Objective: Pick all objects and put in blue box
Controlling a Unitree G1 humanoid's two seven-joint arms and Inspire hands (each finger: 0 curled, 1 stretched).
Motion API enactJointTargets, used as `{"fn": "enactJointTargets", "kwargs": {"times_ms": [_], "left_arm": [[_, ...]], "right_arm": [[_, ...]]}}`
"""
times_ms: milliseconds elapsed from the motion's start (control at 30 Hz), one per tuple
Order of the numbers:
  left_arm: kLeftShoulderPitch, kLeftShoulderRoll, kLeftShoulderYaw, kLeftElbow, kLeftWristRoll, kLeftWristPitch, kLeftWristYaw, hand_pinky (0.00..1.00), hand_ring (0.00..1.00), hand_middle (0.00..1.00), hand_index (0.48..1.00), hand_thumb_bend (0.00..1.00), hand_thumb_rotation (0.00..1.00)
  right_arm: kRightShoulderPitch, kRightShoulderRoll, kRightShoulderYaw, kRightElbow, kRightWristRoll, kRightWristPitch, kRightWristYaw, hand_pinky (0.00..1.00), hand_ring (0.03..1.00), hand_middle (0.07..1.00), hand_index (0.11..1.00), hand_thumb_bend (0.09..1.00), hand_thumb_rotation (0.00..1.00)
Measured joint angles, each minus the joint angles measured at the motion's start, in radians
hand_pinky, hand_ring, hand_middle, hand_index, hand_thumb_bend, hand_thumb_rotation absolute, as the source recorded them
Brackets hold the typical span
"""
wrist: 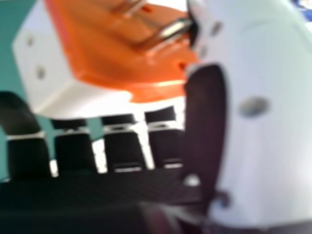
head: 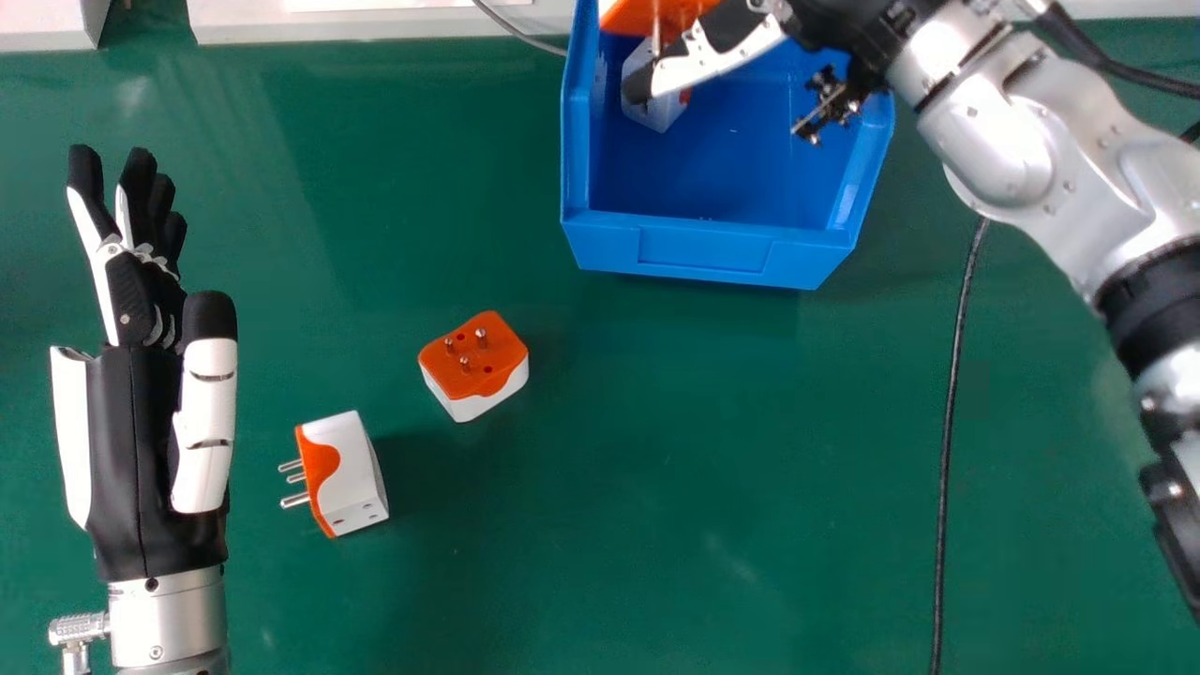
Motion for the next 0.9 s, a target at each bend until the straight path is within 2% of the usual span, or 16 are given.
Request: {"fn": "enactJointTargets", "kwargs": {"times_ms": [200, 300, 633, 900], "left_arm": [[-0.01, 0.0, 0.001, 0.014, 0.006, 0.0, 0.003, 1.0, 1.0, 1.0, 0.991, 0.47, 0.86], [-0.012, 0.0, 0.002, 0.019, 0.014, -0.001, 0.004, 1.0, 1.0, 1.0, 0.99, 0.48, 0.86], [-0.016, -0.001, 0.001, 0.019, 0.016, -0.001, 0.006, 1.0, 1.0, 1.0, 0.988, 0.49, 0.86], [-0.016, 0.0, 0.001, 0.021, 0.012, -0.002, 0.004, 1.0, 1.0, 1.0, 0.987, 0.49, 0.85]], "right_arm": [[-0.073, 0.019, 0.042, 0.14, -0.002, 0.047, -0.039, 0.23, 0.348, 0.493, 0.518, 0.514, 0.0], [-0.098, 0.027, 0.055, 0.196, -0.001, 0.084, -0.043, 0.23, 0.353, 0.494, 0.511, 0.515, 0.0], [-0.134, 0.058, 0.089, 0.272, 0.0, 0.199, -0.046, 0.28, 0.359, 0.483, 0.526, 0.513, 0.0], [-0.135, 0.078, 0.099, 0.302, 0.002, 0.271, -0.025, 0.33, 0.384, 0.484, 0.518, 0.516, 0.0]]}}
